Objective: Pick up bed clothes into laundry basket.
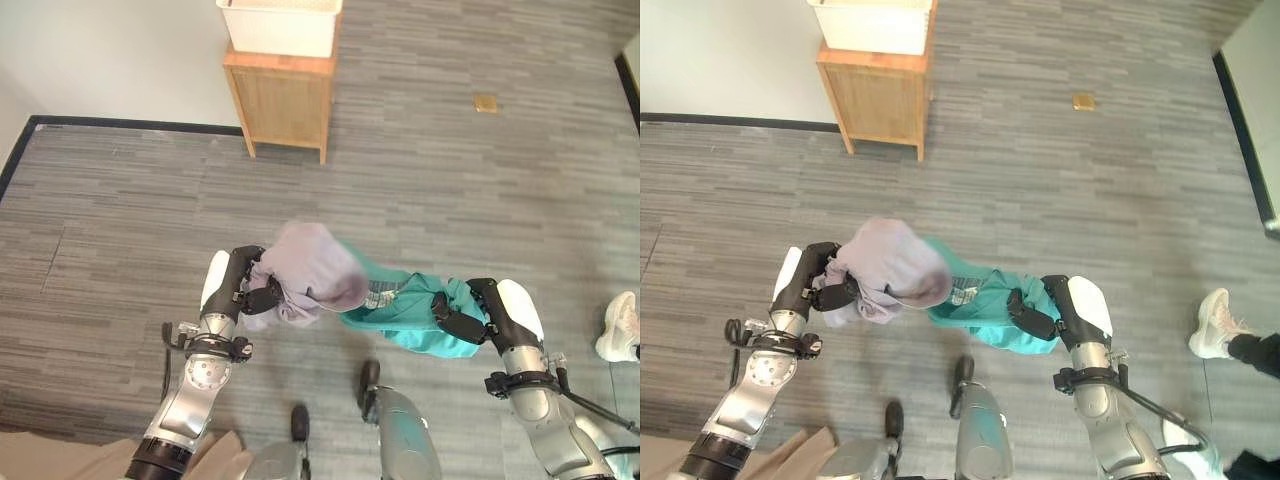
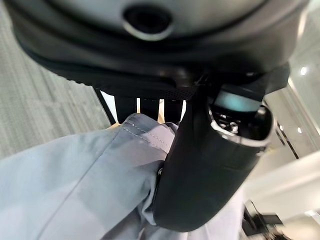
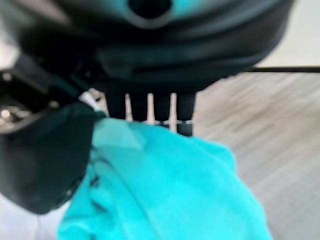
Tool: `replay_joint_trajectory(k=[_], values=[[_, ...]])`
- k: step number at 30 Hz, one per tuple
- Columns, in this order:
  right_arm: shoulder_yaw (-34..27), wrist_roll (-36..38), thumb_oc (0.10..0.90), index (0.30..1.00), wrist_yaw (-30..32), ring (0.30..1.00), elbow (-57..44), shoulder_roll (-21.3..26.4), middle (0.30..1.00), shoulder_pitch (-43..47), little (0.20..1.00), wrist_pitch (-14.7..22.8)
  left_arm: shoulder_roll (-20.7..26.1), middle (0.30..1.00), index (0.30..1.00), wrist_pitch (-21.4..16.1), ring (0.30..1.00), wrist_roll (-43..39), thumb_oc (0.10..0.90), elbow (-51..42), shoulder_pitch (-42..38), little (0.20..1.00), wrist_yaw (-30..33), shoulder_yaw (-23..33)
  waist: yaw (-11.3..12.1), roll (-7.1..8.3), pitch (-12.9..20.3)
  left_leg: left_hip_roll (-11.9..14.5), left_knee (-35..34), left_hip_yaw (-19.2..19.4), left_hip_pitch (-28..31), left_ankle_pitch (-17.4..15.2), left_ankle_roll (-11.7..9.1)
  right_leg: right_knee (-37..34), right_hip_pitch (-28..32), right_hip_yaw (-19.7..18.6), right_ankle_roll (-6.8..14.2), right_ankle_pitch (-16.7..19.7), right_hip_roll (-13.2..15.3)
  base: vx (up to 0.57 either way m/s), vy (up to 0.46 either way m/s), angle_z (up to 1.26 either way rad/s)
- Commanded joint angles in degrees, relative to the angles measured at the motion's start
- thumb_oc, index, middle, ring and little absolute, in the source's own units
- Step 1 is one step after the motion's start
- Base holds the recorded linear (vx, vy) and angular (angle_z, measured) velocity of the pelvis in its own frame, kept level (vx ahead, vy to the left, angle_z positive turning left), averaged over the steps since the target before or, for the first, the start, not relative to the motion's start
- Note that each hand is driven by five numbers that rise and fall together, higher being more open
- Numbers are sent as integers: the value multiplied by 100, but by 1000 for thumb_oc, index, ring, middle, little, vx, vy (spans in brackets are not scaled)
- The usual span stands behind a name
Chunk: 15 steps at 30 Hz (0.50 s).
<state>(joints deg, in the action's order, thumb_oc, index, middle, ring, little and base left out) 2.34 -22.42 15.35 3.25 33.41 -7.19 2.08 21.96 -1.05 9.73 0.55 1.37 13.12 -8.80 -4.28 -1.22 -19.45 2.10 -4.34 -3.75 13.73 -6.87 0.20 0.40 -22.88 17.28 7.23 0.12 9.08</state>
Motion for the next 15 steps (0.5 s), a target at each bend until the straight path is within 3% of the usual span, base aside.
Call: replay_joint_trajectory(k=[1,2,3,4,6,7,8,9,10,11,12,13,14,15], values=[[-734,-311,400,300,497,300,-668,322,300,595,300,228,324,300,300,-505,300,411,400,-496,-28,300,198,250,-110,172,455,353,-66,227,715,-858,-425,-436,501,-279,484,752,39,399,-191,57],[-752,-315,400,300,483,300,-703,320,300,562,300,219,318,300,300,-507,300,418,400,-495,-23,300,199,242,-107,158,453,366,-66,227,729,-867,-427,-432,515,-274,485,740,30,592,-327,59],[-806,-332,400,300,516,300,-739,354,300,436,300,251,292,300,300,-482,300,469,400,-436,-57,300,275,194,-282,196,520,476,26,79,857,-761,-467,-299,518,-673,378,919,-5,426,-242,82],[-837,-366,400,300,492,300,-764,441,300,325,300,257,245,300,300,-442,300,485,400,-396,-87,300,324,203,-357,110,575,662,469,89,878,-587,-565,-129,601,-897,326,878,-112,556,-332,70],[-871,-422,400,300,460,300,-908,559,300,181,300,301,115,300,300,-439,300,444,400,-392,-7,300,299,129,-328,23,599,786,1970,74,260,312,-669,-109,959,-844,61,752,-213,510,-420,34],[-1052,-428,400,300,511,300,-1093,789,300,128,300,329,61,300,300,-454,300,362,400,-574,123,300,273,115,-222,85,529,818,3475,138,-464,937,-536,-199,1483,-837,-286,479,-354,399,-425,10],[-1066,-423,400,300,507,300,-1103,791,300,116,300,329,60,300,300,-448,300,361,400,-590,127,300,267,113,-238,109,529,787,3509,109,-510,959,-536,-203,1470,-825,-296,505,-322,392,-448,18],[-1152,-394,400,300,602,300,-1149,825,300,127,300,338,61,300,300,-457,300,354,400,-653,183,300,297,135,-196,216,487,764,4090,298,-809,993,-533,-295,1737,-791,-375,422,-310,359,-357,-5],[-1335,-344,400,300,661,300,-1262,848,300,72,300,329,35,300,300,-458,300,336,400,-731,235,300,383,221,-80,333,411,870,4345,721,-1272,776,-511,-400,2189,-815,-445,159,-314,368,-351,-5],[-1348,-341,400,300,659,300,-1272,846,300,61,300,328,36,300,300,-455,300,336,400,-736,233,300,382,217,-74,357,410,841,4332,731,-1280,806,-496,-398,2176,-820,-446,179,-284,396,-228,-15],[-1469,-317,400,300,721,300,-1312,862,300,16,300,313,-20,300,300,-456,300,330,400,-771,290,300,425,258,-9,399,372,825,4114,953,-1486,638,-488,-430,2357,-804,-420,84,-245,420,-43,-5],[-1677,-324,400,300,794,300,-1410,891,300,-60,300,299,-85,300,300,-511,300,323,400,-857,418,300,427,380,100,346,351,691,3289,1314,-1809,325,-457,-466,2649,-800,-311,-95,-216,426,-39,-10],[-1691,-322,400,300,791,300,-1424,894,300,-79,300,297,-90,300,300,-507,300,324,400,-872,429,300,421,377,116,382,364,634,3189,1355,-1774,394,-431,-471,2632,-817,-299,-70,-163,450,-3,-13],[-1793,-314,400,300,851,300,-1472,899,300,-119,300,307,-128,300,300,-552,300,321,400,-900,517,300,423,417,164,326,367,540,2669,1509,-1908,233,-375,-489,2790,-803,-236,-175,-197,278,26,-17]])
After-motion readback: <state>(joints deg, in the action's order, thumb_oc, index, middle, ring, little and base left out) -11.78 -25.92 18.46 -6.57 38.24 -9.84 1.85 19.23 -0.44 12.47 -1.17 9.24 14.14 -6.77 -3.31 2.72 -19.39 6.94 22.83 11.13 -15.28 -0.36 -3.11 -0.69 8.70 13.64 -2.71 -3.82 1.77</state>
